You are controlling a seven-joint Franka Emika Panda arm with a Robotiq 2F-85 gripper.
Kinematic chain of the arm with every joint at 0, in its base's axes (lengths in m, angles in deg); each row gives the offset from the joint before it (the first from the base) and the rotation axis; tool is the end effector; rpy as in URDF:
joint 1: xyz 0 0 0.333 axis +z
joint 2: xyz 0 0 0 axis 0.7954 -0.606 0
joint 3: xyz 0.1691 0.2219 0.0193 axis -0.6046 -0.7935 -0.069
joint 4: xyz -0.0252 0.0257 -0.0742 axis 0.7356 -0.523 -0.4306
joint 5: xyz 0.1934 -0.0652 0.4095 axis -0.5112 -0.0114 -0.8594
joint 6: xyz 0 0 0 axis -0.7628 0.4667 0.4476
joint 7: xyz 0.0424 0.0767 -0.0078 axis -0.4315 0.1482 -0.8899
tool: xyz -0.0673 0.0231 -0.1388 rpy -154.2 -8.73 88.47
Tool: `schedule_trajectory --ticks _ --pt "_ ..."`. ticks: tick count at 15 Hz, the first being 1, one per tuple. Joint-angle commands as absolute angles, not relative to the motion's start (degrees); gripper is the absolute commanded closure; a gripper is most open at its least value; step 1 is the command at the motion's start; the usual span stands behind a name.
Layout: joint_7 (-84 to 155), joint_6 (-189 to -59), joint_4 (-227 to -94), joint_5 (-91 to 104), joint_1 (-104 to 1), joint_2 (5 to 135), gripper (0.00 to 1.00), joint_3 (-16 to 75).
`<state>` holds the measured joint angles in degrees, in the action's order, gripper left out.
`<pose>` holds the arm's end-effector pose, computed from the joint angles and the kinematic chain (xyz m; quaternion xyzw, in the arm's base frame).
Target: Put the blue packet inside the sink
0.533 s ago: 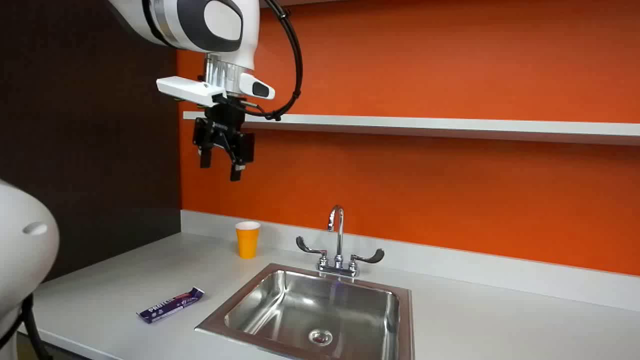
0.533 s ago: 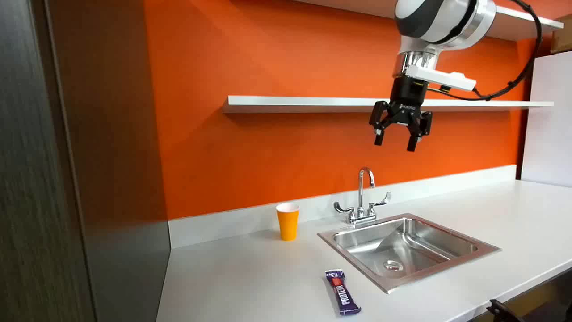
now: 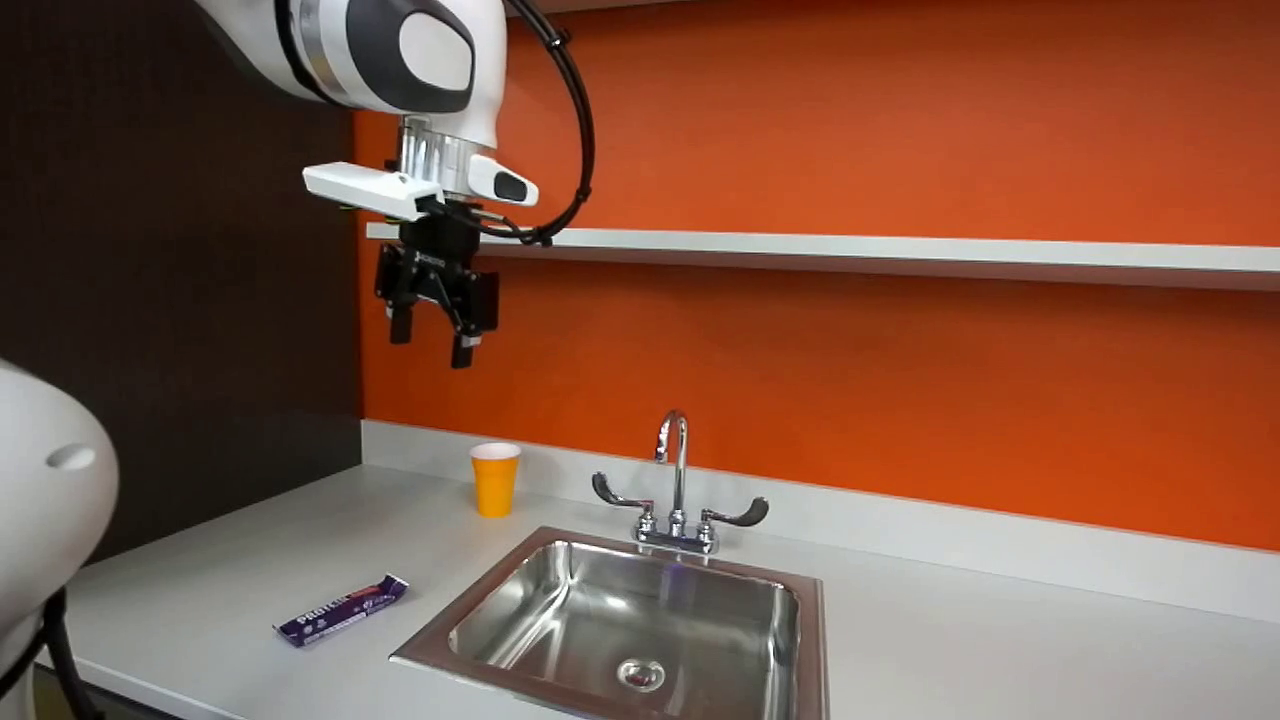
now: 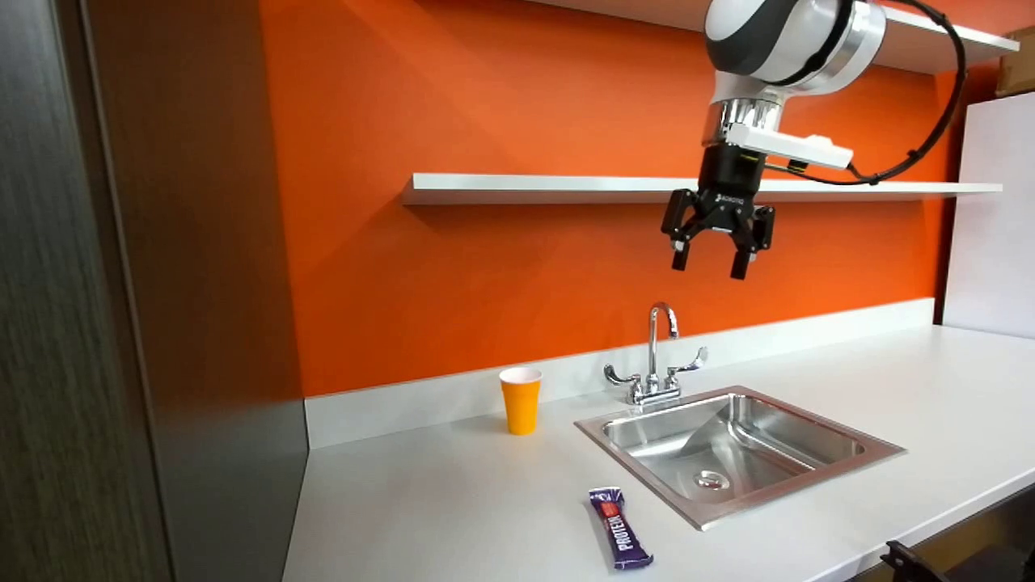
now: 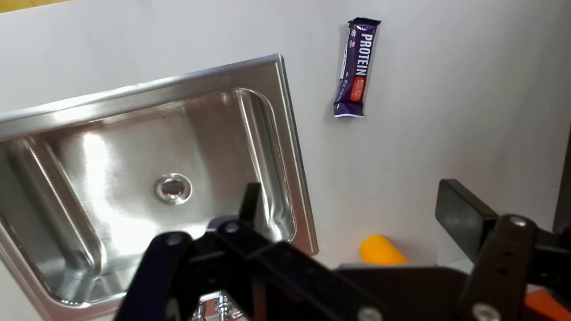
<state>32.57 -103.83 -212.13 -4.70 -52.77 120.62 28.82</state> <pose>0.4611 -0.0085 0.3884 -0.9933 0.0691 -0.0388 0.0837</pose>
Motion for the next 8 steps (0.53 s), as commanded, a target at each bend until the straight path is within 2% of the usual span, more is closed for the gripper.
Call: schedule_trajectory --ticks 1,8 --pt "35.39 -105.68 -213.07 -4.19 -52.56 119.33 0.00 24.88" --pt "42.70 -110.35 -214.28 -4.65 -51.21 114.32 0.00 18.96"
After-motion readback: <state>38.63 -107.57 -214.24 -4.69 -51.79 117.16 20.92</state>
